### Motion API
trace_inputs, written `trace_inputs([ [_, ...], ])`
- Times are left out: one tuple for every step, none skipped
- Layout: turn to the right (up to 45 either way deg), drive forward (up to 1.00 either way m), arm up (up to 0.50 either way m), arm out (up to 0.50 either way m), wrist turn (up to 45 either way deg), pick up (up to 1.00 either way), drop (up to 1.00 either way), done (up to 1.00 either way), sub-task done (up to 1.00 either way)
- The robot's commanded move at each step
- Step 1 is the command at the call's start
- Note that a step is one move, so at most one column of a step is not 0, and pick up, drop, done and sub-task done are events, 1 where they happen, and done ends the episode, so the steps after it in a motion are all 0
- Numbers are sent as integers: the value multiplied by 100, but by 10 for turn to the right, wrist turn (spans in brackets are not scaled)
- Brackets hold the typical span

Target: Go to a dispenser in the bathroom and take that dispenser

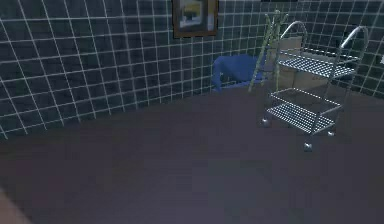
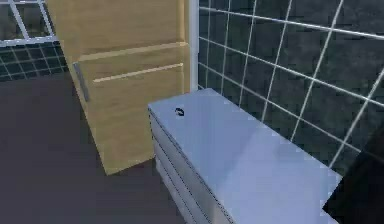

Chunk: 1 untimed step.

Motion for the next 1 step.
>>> trace_inputs([
  [-300, 0, 0, 0, 0, 0, 0, 0, 0],
])
